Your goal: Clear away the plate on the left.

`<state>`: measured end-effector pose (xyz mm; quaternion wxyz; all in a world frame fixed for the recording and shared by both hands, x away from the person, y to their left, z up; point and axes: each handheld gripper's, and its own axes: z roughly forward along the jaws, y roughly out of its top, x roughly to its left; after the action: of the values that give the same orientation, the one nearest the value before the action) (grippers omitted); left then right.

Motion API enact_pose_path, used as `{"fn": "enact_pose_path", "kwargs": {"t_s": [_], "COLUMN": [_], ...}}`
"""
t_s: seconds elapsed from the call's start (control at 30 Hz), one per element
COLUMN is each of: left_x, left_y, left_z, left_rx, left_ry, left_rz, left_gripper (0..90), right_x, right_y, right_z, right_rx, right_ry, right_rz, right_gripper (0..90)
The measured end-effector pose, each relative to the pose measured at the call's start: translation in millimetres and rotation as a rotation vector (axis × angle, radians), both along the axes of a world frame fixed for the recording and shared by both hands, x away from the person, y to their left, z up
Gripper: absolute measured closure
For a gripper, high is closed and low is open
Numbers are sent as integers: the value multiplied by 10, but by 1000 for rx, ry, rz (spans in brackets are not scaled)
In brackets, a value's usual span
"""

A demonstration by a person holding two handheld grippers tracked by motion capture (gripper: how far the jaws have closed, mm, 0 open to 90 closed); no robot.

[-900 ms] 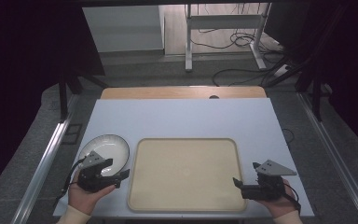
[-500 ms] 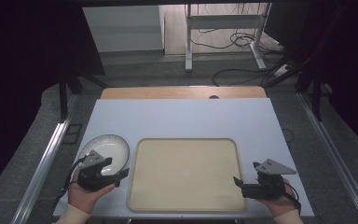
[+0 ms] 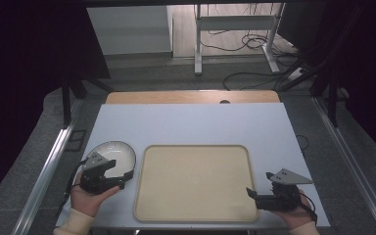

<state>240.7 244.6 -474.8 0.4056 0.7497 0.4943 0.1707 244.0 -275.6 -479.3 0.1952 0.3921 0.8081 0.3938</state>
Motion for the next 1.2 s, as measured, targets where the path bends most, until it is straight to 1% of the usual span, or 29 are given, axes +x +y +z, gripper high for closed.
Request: {"fn": "enact_pose_path", "kwargs": {"t_s": [0.13,0.17,0.27,0.3,0.47,0.6,0.67,0.77,0.87,0.93,1.0,1.13,1.17,1.2], "left_x": [-11,-13,-22,-29,-16,27,39,86,129,137,152,166,173,173], "left_y": [46,54,70,90,131,157,199,231,218,217,233,291,313,313], "left_z": [24,25,25,32,52,63,79,81,68,65,53,7,-21,-21], "left_rx": [-10,-8,1,4,-3,-1,1,-1,11,14,25,2,-5,-5], "left_ry": [-6,-3,-4,-10,-17,-15,-19,-15,-7,-5,-9,-5,5,5], "left_rz": [0,-2,1,5,19,28,36,36,23,25,42,66,70,70], "left_gripper": [206,213,217,217,214,203,203,204,208,210,213,215,217,217], "right_x": [4,8,18,12,-16,9,17,10,-6,-10,-17,-24,-22,-22], "right_y": [-40,-38,-28,-23,-48,-70,-70,-75,-80,-77,-72,-72,-62,-62], "right_z": [15,18,25,34,25,26,29,31,36,38,41,46,44,44], "right_rx": [3,9,5,7,3,4,6,5,-3,-7,-15,-14,-14,-14], "right_ry": [-11,-8,-13,-18,-17,-18,-18,-16,-19,-22,-25,-24,-24,-24], "right_rz": [-5,-10,-12,-17,-22,-31,-28,-27,-33,-34,-34,-38,-33,-33], "right_gripper": [123,124,124,125,125,127,128,130,130,130,130,131,131,131]}}
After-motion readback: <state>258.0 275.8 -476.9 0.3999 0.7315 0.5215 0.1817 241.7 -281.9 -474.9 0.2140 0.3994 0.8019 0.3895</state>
